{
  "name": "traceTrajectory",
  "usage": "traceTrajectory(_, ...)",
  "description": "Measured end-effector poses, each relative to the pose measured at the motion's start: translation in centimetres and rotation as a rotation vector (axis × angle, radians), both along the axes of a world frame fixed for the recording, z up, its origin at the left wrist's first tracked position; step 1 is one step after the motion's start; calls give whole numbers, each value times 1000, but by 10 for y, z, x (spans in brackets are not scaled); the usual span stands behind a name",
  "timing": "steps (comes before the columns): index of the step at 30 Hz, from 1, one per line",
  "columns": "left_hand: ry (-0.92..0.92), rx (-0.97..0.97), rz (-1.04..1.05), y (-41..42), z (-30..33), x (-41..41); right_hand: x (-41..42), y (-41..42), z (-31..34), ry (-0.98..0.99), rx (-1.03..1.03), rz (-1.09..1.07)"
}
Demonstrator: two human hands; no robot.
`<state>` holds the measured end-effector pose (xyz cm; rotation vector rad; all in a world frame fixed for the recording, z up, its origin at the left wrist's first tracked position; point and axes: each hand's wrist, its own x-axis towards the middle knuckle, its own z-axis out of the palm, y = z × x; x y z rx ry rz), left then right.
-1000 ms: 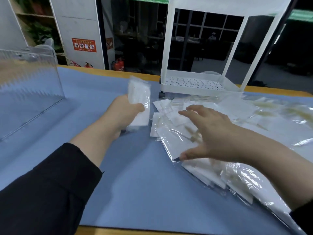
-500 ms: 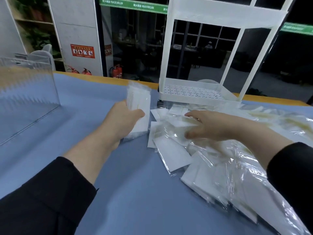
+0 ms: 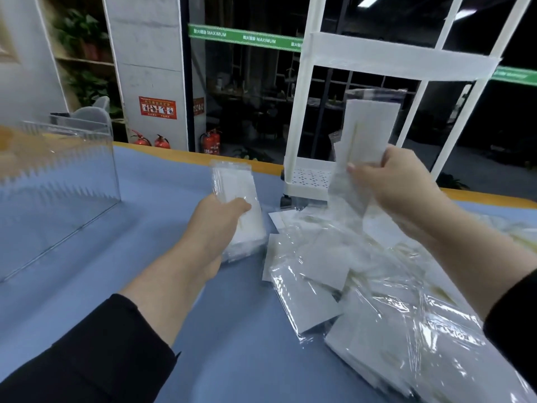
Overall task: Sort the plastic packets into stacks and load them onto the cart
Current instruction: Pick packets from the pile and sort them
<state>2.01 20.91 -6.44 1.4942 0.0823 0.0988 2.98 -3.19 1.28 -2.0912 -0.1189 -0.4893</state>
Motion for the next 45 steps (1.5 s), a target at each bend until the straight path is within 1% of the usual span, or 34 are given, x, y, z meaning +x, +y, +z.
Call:
traceTrajectory(1,13,-42,-4,0,0,-1,0,8,1,57,145,80)
traceTrajectory(3,59,-107,-28,0,1,-2,0,28,-6,136,339,224)
traceTrajectory(5,108,-199,-41,-2,3,-6,4,47,-22,162,446,260)
traceTrajectory(7,129,-263,-51,-2,5,-7,12,61,-39,153,524,235)
traceTrajectory(9,141,-264,-80,-3,4,-6,18,69,-52,136,527,195)
traceTrajectory(11,145,-218,-124,-4,2,-5,24,72,-61,121,496,155)
traceTrajectory(14,126,-163,-247,-7,-1,-5,26,73,-66,96,506,137)
traceTrajectory(16,126,-120,-273,-9,-4,-6,26,71,-67,83,519,131)
traceTrajectory(18,118,-116,-243,-7,-3,-6,26,66,-67,33,533,86)
traceTrajectory(20,120,-158,-162,-3,-4,-3,26,57,-63,-33,589,35)
traceTrajectory(22,116,-211,-64,0,-6,3,25,48,-58,-62,664,54)
traceTrajectory(24,98,-279,-7,-1,-5,3,19,49,-56,-29,677,135)
traceTrajectory(27,66,-349,-23,-8,0,-1,13,65,-63,52,576,249)
traceTrajectory(29,39,-375,-52,-13,3,-4,12,77,-74,84,475,245)
traceTrajectory(33,36,-323,-129,-19,2,-8,6,90,-83,129,296,187)
traceTrajectory(34,40,-319,-135,-19,1,-8,5,91,-84,149,264,202)
traceTrajectory(36,51,-339,-101,-16,-1,-6,5,90,-84,195,268,240)
traceTrajectory(39,57,-391,-19,-12,0,-3,6,82,-80,235,331,296)
traceTrajectory(41,37,-409,5,-11,2,-3,3,80,-78,290,344,375)
traceTrajectory(42,27,-411,-6,-12,4,-5,2,80,-79,313,305,400)
traceTrajectory(43,23,-404,-23,-13,4,-6,2,80,-81,318,214,411)
traceTrajectory(45,30,-363,-79,-15,4,-9,-1,81,-80,264,-43,405)
